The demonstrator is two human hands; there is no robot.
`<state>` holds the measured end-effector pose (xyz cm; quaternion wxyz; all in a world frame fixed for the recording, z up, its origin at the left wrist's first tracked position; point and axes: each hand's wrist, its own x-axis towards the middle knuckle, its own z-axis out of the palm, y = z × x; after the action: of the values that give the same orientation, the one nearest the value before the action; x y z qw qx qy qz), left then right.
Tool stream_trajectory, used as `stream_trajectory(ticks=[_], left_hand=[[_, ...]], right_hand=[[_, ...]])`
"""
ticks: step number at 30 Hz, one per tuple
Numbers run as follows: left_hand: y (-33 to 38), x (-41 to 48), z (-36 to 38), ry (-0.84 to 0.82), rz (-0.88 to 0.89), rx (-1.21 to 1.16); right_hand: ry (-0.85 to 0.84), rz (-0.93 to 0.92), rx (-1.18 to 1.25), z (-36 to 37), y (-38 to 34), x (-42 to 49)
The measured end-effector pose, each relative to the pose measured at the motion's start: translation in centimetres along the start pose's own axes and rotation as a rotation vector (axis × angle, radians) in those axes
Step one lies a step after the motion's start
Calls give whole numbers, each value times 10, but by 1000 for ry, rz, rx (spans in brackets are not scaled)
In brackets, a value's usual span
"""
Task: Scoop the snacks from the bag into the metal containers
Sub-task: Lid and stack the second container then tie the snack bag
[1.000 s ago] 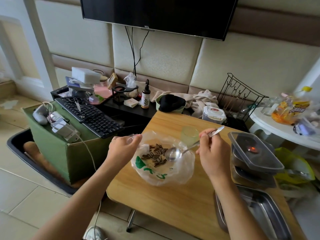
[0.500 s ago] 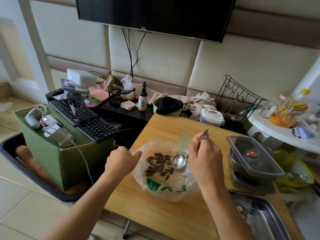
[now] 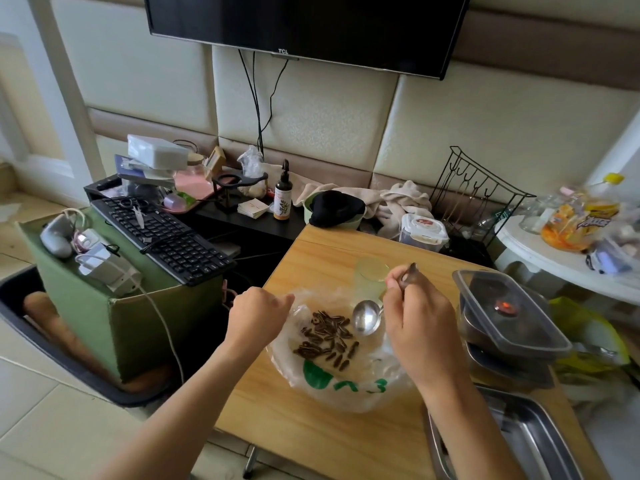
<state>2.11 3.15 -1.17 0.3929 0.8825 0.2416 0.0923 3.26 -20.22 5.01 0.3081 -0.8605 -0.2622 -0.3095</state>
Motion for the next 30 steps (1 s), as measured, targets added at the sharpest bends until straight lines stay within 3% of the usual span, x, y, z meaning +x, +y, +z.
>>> stream_trajectory(ticks=[7, 12, 17, 23, 30], left_hand=[[-12, -9, -5, 54, -14, 93], [-11, -5, -6, 28, 41, 160], [-5, 2, -2, -44, 35, 75], [-4, 4, 1, -48, -51, 35], [10, -2, 0, 90, 83, -137]], right_hand=[[-40, -58, -106, -1, -15, -4], [-113, -44, -11, 8, -6, -8], [-89, -26, 99, 6, -5, -8], [-76, -21, 3, 8, -3, -11], [-40, 41, 80, 15, -5, -15]])
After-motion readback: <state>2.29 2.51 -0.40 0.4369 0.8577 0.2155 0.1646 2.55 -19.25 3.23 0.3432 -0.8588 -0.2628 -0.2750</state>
